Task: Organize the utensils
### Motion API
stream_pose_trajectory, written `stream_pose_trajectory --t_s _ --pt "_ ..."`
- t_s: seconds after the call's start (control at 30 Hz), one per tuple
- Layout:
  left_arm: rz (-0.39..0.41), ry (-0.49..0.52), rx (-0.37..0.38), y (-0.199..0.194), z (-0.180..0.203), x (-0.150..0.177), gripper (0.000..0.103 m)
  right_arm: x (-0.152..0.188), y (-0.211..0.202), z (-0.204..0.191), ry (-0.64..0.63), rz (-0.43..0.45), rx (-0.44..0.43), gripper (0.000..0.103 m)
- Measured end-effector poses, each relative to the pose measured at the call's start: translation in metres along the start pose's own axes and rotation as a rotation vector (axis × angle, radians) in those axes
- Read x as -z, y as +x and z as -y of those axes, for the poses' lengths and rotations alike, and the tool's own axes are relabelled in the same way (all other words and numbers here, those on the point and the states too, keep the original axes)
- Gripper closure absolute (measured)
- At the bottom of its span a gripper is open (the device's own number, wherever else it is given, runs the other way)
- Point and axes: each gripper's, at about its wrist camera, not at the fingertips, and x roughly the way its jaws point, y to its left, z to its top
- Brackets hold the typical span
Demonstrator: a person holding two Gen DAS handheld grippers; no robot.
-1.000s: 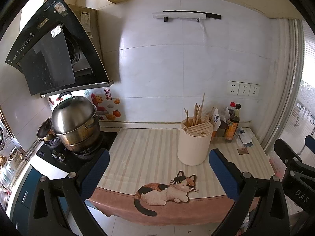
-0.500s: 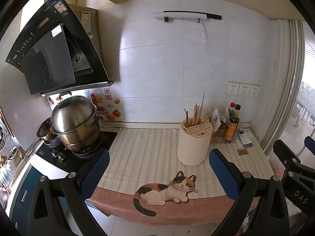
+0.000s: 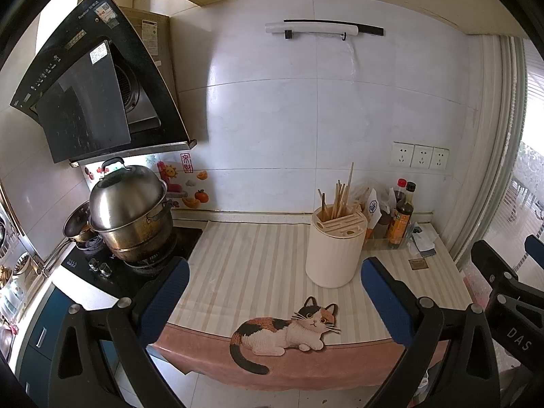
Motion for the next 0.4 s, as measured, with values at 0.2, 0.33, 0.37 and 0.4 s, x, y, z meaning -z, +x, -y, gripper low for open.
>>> stream_pose_trajectory --t_s 0.2,0.33,0.37,0.4 --pt "-0.004 -0.002 0.001 0.0008 0.0008 -0.0019 0.000 -0.0005 0.0002 0.0004 0.000 0.000 -0.001 0.000" --pt "0.005 -0.003 -0.003 0.0011 0.0026 -0.0033 0.000 -0.0004 0.0004 0.0003 0.000 0.000 0.000 0.000" --pt "0.003 -0.003 0.002 0.0022 0.0032 -0.0039 0.000 -0.0003 0.0005 0.0006 0.000 0.000 -0.001 0.000" --pt "0.000 -0.004 0.009 0.0024 0.0039 -0.0046 0.000 -0.0010 0.0013 0.0012 0.002 0.000 -0.001 0.000"
